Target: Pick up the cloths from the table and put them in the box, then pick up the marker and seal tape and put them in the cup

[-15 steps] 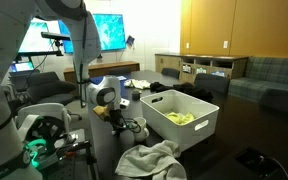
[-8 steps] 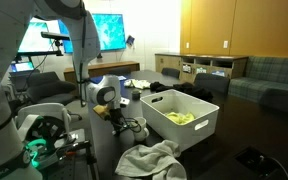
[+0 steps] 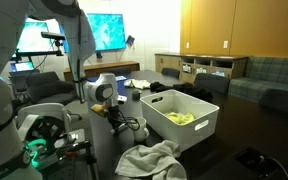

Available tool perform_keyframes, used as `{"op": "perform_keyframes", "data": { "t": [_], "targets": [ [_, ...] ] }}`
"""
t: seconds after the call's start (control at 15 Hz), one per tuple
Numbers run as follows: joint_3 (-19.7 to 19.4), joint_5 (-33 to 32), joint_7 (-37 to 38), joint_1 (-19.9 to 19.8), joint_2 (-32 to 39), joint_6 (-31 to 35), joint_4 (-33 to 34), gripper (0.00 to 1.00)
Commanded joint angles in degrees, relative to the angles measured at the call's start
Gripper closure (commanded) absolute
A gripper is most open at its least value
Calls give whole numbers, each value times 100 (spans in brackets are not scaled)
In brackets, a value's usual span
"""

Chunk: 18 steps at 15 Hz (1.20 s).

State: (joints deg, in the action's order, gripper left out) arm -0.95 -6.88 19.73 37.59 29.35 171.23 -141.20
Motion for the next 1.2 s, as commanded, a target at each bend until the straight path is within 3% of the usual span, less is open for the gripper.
{"op": "perform_keyframes", "data": {
  "t": [0.0,0.4,1.0,1.07,1.13],
  "targets": [
    [-312,-329,-154,502,-591,-60,-425,95],
    [-511,-629,-153,702,-1232,336,-1075,95],
    [-936,-714,-92,718,-2196,1586,-2017,95],
    [-794,-788,37,557,-1952,1601,-1637,95],
    [-869,-773,61,590,-2008,1750,-1673,95]
  ]
}}
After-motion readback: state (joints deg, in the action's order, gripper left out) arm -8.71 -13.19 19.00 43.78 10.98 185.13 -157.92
